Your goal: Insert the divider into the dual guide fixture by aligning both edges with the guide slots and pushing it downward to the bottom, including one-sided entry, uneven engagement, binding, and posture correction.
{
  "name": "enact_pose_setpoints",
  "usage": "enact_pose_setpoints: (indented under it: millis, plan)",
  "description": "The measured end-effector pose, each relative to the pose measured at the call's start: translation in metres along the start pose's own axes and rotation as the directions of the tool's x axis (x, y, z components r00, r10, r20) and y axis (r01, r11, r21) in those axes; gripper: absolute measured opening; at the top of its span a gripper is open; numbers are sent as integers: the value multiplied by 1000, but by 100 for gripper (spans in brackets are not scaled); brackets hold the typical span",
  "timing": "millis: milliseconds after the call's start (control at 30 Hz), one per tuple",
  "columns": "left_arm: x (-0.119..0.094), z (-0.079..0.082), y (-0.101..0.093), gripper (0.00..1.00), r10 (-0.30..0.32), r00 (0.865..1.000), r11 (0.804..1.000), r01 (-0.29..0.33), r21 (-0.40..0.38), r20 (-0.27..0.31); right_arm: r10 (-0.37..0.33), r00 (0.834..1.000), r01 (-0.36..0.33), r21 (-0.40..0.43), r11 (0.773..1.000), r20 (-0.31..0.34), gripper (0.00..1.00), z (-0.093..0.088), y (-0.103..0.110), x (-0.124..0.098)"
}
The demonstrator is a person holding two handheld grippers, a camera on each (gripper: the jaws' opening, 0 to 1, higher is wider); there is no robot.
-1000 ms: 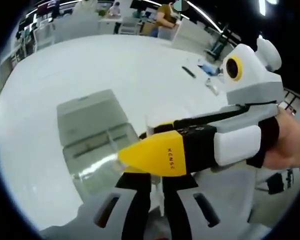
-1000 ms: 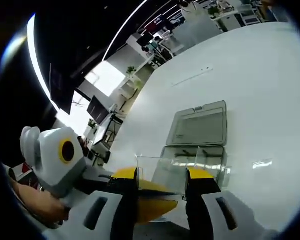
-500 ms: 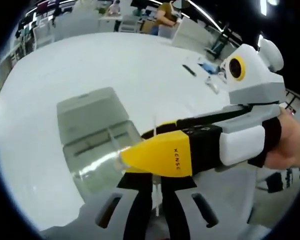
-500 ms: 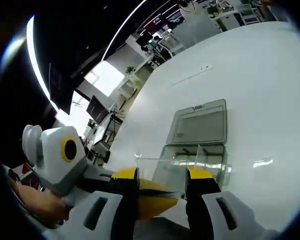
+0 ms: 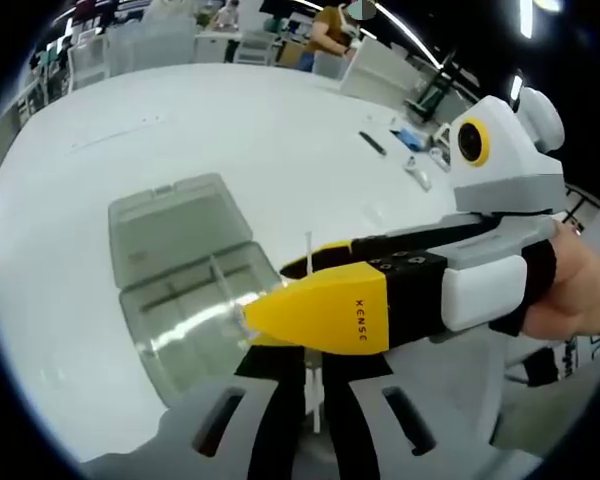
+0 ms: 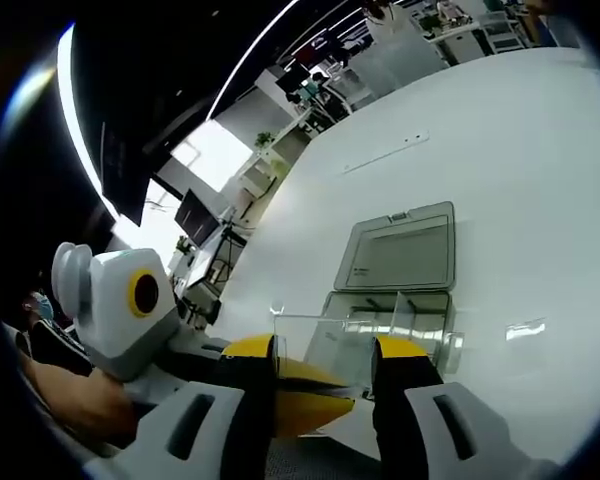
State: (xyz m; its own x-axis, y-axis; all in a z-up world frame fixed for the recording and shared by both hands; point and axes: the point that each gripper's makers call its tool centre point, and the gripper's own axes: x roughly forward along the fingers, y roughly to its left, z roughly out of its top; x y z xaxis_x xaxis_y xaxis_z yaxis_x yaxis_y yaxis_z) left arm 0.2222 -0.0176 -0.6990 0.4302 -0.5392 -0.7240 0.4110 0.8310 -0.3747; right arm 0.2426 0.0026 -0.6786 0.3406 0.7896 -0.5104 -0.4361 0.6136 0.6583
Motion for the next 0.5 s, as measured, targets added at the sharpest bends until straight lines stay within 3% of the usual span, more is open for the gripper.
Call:
enact_pose_setpoints:
  millis: [500]
  plan:
    - [-12,-7,25,2,4,1000,998,-5,-57,-27,43,998,-43,-11,999,37,36,5,0,-11]
